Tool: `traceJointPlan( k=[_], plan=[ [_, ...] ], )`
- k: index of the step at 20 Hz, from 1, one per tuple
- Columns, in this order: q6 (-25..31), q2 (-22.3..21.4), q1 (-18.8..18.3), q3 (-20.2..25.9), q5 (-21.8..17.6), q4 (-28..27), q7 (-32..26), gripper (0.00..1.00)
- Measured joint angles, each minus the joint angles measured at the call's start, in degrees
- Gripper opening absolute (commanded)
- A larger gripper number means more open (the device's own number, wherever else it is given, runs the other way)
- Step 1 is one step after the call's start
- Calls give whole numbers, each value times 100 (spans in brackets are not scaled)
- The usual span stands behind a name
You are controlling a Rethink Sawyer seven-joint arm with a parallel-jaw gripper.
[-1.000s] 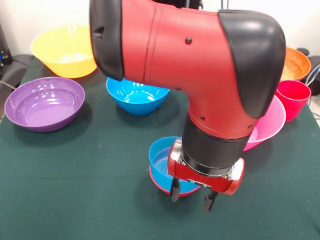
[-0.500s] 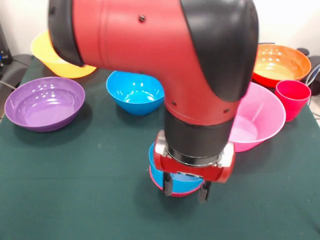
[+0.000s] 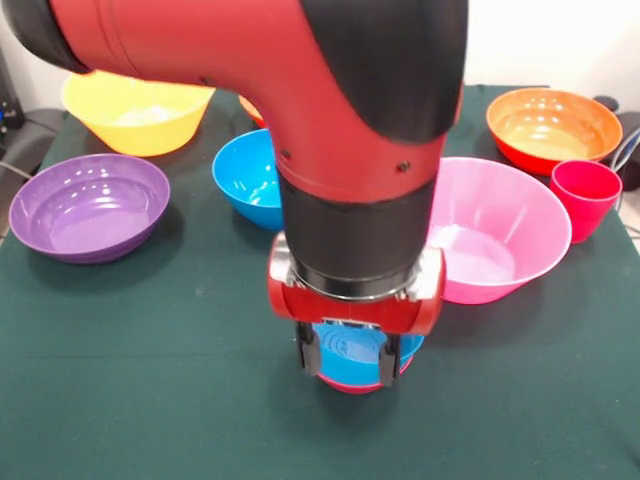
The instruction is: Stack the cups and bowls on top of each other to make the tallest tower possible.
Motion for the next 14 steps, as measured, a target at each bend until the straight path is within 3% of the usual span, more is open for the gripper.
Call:
traceJointPlan(
  k=[8,14],
  plan=[
    [41,-214,-10,126,-57,88,-380,100],
    [-15,-874,59,703,-541,1074,-1070,100]
  ],
)
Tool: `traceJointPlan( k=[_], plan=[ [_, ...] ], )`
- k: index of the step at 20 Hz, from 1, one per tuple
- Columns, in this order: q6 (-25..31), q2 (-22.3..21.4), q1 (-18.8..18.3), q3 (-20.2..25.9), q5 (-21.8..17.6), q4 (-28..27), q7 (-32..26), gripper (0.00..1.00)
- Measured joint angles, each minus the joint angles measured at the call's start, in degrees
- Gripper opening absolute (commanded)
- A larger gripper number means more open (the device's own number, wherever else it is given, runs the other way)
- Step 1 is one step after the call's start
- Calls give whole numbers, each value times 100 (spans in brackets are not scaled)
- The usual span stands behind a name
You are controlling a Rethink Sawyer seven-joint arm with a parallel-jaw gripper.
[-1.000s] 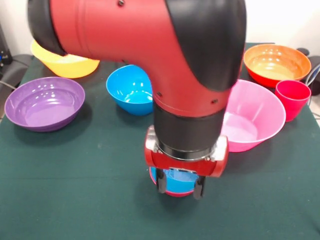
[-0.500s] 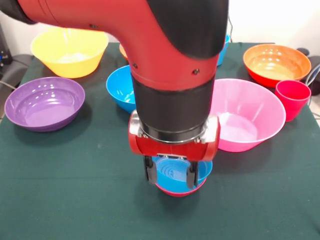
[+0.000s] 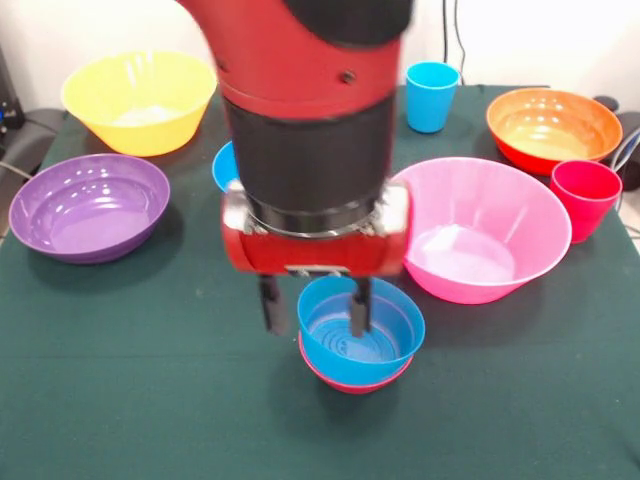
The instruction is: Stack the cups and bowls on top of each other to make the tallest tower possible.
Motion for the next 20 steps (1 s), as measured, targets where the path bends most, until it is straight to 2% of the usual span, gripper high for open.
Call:
traceJointPlan(
  k=[4,6,13,20],
  plan=[
    [-279,-460,-2,277,-201,854,-466,100],
    [-596,-783,-25,463,-356,1493,-829,100],
    [-1449,-1426,-176,923,-804,2847,-1604,100],
    [-1866,-1680,-332,1337,-1176,3473,-1764,100]
  ],
)
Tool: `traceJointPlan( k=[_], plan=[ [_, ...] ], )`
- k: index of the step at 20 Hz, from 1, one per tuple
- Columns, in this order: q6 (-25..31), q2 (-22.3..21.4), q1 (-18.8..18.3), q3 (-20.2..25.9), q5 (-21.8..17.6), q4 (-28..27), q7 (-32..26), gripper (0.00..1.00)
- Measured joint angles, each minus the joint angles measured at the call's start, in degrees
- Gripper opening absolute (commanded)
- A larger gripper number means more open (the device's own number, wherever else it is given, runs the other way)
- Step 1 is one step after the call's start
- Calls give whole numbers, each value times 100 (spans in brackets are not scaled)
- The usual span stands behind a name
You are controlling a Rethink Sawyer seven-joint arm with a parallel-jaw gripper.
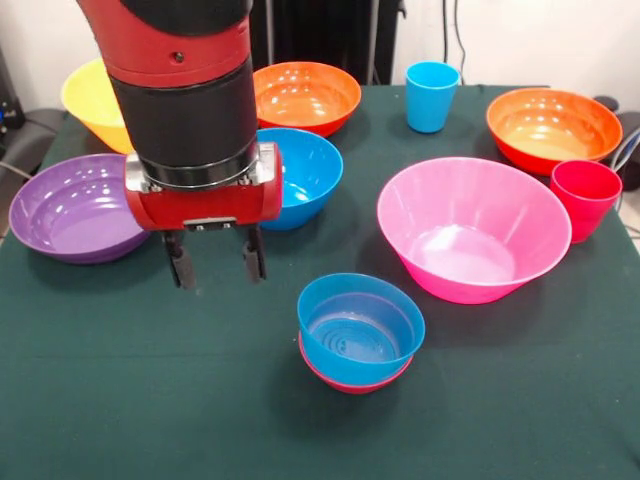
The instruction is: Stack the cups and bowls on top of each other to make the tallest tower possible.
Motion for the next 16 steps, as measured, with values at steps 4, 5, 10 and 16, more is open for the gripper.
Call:
traceJointPlan(
  k=[4,5,10,16],
  plan=[
    [-26,-19,-26,192,-132,99,0,100],
    [-26,-14,-33,317,-214,116,0,100],
    [-26,-14,-36,587,-343,116,0,100],
    [-26,-20,-38,827,-443,116,0,100]
  ],
)
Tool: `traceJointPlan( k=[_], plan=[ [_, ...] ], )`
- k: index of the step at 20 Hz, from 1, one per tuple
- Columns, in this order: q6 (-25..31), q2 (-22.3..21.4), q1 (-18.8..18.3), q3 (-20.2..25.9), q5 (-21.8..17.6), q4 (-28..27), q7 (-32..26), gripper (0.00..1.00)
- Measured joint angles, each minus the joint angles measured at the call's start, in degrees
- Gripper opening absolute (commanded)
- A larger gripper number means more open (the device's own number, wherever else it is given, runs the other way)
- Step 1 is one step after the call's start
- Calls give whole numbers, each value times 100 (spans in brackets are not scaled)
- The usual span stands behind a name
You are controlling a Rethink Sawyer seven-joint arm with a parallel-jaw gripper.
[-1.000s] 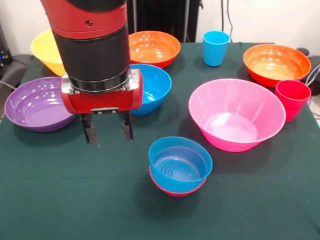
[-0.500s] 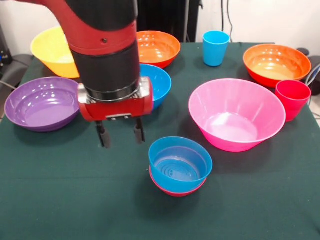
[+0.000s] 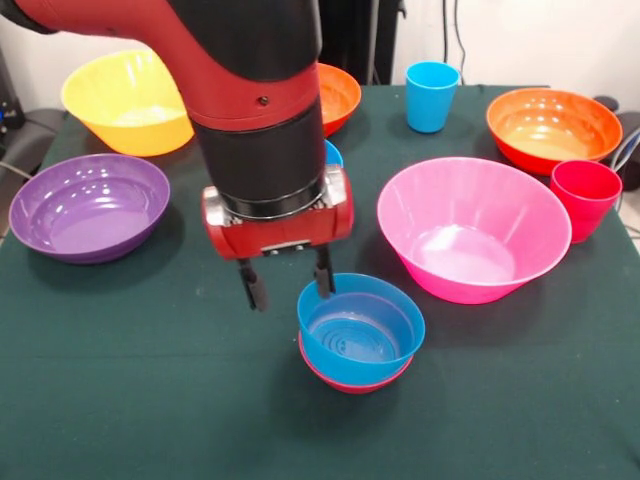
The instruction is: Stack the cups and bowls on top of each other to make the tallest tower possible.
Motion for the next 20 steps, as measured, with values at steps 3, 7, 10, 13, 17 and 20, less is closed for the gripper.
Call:
traceJointPlan(
  k=[3,7,10,13,17,20],
  plan=[
    [-1,2,-3,114,-51,-2,0,100],
    [-1,69,-4,193,-157,-61,0,100],
    [0,139,-4,206,-234,-138,0,100],
    [0,252,-4,217,-320,-278,0,100],
    [-1,452,-4,234,-448,-534,0,100],
    [0,586,-8,251,-532,-687,0,100]
  ],
)
